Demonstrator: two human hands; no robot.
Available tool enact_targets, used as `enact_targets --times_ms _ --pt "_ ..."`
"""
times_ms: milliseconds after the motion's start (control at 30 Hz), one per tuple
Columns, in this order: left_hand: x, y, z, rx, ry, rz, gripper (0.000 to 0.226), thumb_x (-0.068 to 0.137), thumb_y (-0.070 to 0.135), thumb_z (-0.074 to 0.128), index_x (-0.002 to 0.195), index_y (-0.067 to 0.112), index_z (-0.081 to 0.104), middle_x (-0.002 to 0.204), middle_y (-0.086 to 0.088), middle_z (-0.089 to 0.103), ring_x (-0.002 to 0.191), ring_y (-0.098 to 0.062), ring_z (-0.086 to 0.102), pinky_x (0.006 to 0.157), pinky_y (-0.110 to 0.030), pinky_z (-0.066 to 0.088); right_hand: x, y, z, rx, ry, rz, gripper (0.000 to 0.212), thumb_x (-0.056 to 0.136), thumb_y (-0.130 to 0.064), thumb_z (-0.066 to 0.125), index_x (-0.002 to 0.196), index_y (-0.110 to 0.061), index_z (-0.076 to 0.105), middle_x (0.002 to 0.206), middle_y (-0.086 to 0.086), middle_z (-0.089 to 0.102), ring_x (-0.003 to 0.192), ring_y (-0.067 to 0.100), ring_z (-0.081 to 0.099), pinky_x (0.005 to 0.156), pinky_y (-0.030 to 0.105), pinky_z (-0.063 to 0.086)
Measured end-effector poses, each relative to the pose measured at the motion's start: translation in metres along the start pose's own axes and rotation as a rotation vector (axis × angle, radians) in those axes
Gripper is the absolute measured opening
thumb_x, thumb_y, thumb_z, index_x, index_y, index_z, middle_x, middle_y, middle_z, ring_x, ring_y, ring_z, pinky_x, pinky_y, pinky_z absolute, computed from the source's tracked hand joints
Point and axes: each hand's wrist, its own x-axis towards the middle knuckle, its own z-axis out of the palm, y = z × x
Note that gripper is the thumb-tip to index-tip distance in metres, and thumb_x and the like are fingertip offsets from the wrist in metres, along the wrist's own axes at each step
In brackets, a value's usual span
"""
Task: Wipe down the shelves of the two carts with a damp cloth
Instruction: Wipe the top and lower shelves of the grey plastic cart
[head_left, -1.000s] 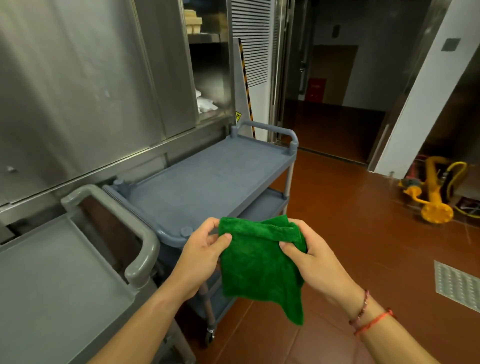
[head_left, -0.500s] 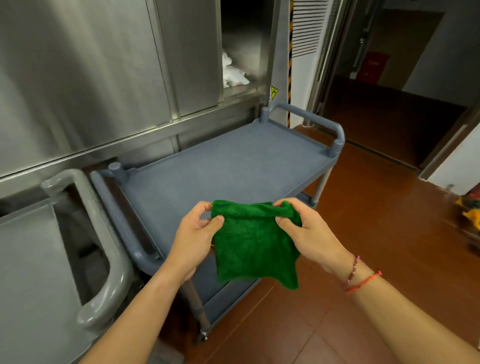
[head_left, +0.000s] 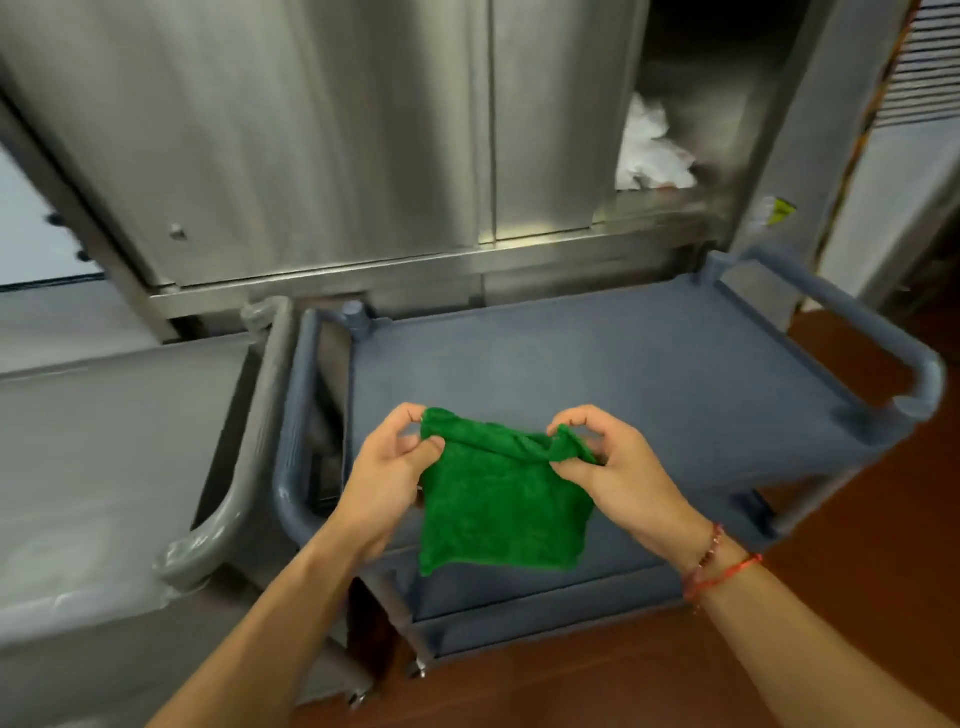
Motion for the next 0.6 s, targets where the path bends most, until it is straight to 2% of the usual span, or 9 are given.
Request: enact_targets --times_ms 100,167,233,333,400,467,600 --pt "-0.004 0.001 0.006 -0.006 0.122 -0.001 0.009 0.098 -0.001 0.049 0.106 0.001 0.054 0.079 -0.012 0.07 0.066 -0.025 0.064 0.064 -0.036 0.049 0.019 0.0 -0.012 0.095 -0.077 0.004 0.031 0.071 -0.011 0.078 0.092 -0.031 0.066 0.078 0.017 0.056 0.07 0.025 0.05 0.069 0.037 0.042" --pt "-0.008 0.001 0.009 -0.042 0.181 0.019 0.01 0.096 -0.003 0.049 0.104 -0.001 0.054 0.08 -0.011 0.07 0.071 -0.024 0.064 0.067 -0.036 0.049 0.03 0.002 -0.017 0.216 -0.154 0.037 0.037 0.072 0.002 0.08 0.096 -0.023 0.064 0.078 0.018 0.061 0.074 0.027 0.054 0.071 0.038 0.045" --pt "-0.013 0.0 0.01 -0.085 0.23 0.031 0.01 0.092 -0.005 0.051 0.097 0.003 0.057 0.077 -0.009 0.07 0.071 -0.021 0.065 0.067 -0.033 0.052 0.039 0.003 -0.018 0.277 -0.22 0.075 0.04 0.075 0.016 0.074 0.097 -0.015 0.06 0.076 0.014 0.067 0.072 0.025 0.059 0.069 0.033 0.048" --pt "-0.018 -0.006 0.006 -0.091 0.289 0.056 0.009 0.078 0.003 0.056 0.086 0.005 0.058 0.077 -0.011 0.068 0.072 -0.02 0.064 0.066 -0.03 0.052 0.048 0.007 -0.009 0.24 -0.268 0.105 0.043 0.071 0.017 0.076 0.094 -0.016 0.062 0.076 0.0 0.068 0.067 0.01 0.062 0.065 0.023 0.05" --pt "-0.02 -0.012 0.0 -0.042 0.321 0.067 0.007 0.081 -0.002 0.053 0.086 0.003 0.056 0.074 -0.009 0.065 0.069 -0.017 0.06 0.063 -0.026 0.048 0.054 0.008 0.0 0.197 -0.28 0.123 0.044 0.069 0.018 0.077 0.092 -0.017 0.063 0.078 -0.004 0.067 0.069 0.001 0.062 0.063 0.018 0.05" --pt "-0.02 -0.019 -0.007 -0.034 0.346 0.065 0.017 0.088 -0.012 0.047 0.086 0.003 0.054 0.072 -0.009 0.061 0.065 -0.016 0.056 0.058 -0.024 0.045 0.061 0.011 0.008 0.168 -0.297 0.128 0.044 0.069 0.018 0.077 0.091 -0.018 0.064 0.081 -0.003 0.07 0.079 0.001 0.063 0.065 0.019 0.052" --pt "-0.017 -0.036 -0.024 -0.063 0.366 0.025 0.021 0.092 -0.012 0.047 0.088 0.008 0.051 0.064 -0.006 0.047 0.055 -0.015 0.045 0.051 -0.026 0.04 0.073 0.016 0.022 0.076 -0.318 0.125 0.043 0.069 0.015 0.079 0.091 -0.02 0.068 0.095 -0.001 0.075 0.098 0.003 0.066 0.077 0.025 0.056"
